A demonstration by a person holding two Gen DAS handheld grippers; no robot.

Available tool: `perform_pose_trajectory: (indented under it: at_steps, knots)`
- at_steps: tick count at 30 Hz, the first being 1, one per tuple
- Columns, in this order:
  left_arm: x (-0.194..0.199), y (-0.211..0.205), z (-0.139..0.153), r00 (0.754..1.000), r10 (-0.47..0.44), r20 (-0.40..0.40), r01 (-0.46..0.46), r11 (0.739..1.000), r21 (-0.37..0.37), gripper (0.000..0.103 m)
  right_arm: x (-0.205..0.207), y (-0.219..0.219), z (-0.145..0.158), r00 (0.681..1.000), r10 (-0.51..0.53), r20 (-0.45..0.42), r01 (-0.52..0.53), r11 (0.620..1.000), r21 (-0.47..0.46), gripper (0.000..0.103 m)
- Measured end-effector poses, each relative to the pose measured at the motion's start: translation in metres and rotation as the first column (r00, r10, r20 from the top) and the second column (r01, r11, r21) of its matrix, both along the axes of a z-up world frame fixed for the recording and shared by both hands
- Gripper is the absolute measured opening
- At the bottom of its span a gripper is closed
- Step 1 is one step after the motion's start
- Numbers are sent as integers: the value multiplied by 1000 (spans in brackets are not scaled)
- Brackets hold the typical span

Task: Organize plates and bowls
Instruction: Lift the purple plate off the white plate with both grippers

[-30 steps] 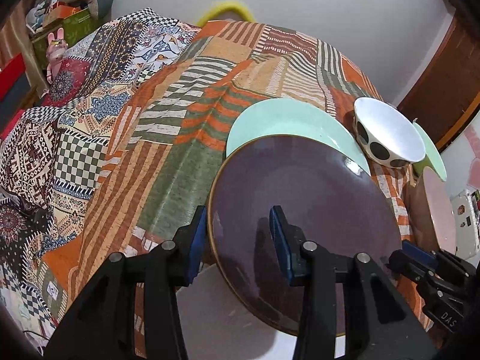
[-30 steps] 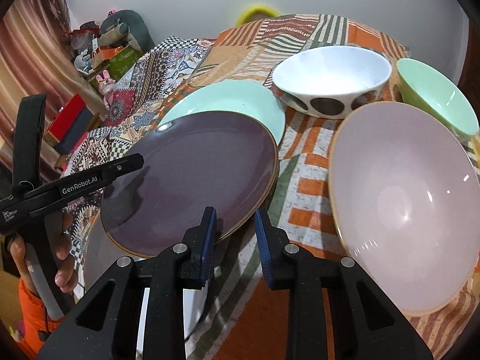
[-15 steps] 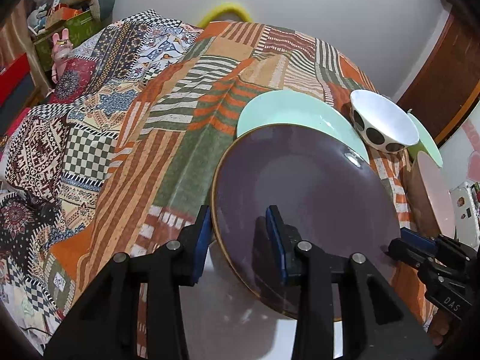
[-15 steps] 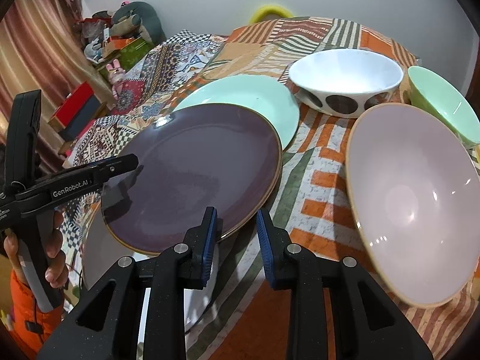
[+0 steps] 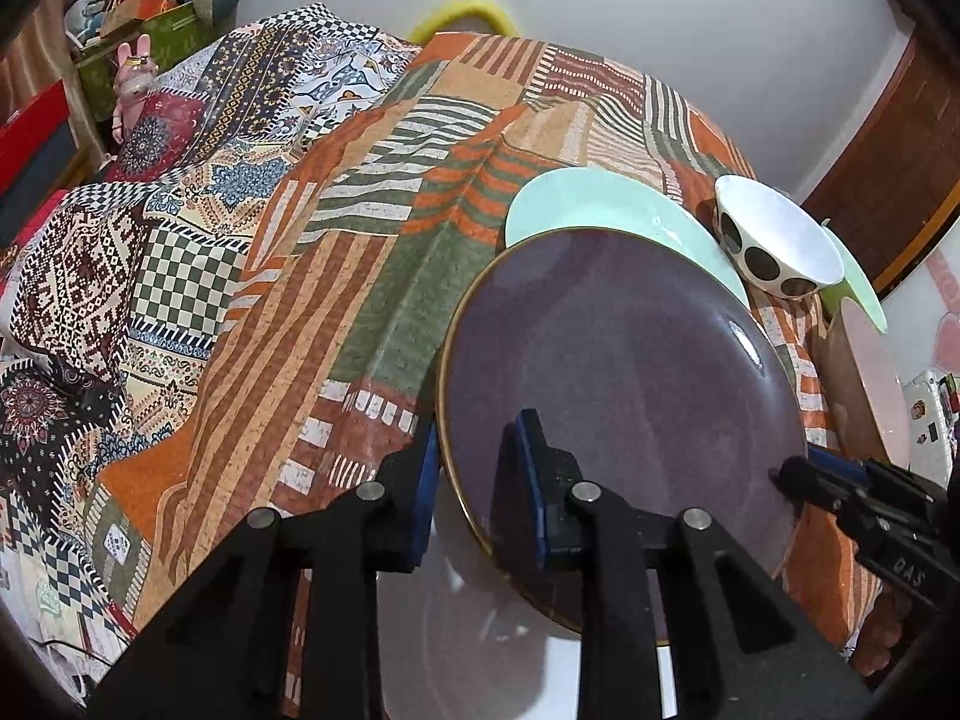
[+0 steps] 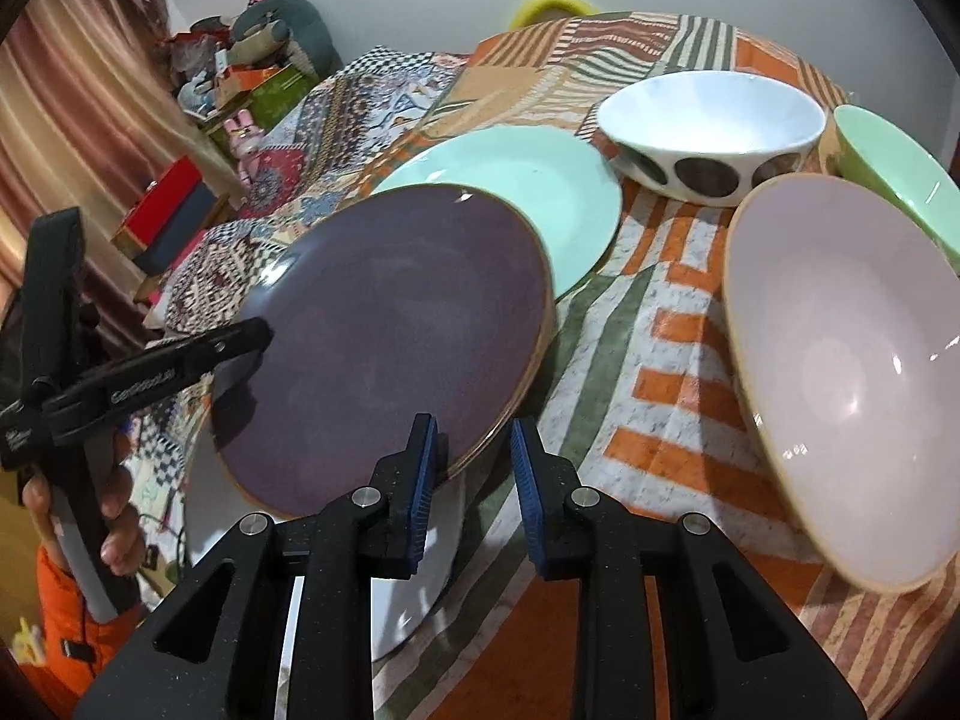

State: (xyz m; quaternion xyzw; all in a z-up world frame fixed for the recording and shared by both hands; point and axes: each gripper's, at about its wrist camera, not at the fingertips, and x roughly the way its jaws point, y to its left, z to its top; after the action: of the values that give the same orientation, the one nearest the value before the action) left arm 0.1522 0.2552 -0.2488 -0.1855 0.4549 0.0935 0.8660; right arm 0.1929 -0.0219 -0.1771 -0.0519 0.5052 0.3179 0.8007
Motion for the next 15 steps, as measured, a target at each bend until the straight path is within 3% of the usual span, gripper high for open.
perform_pose_trajectory:
  at_steps: [15]
  knots:
    - [15,7,0,1000,5,-1,-5,1000,-3,25,15,7,-7,999,-42,-13,42,999,0,23]
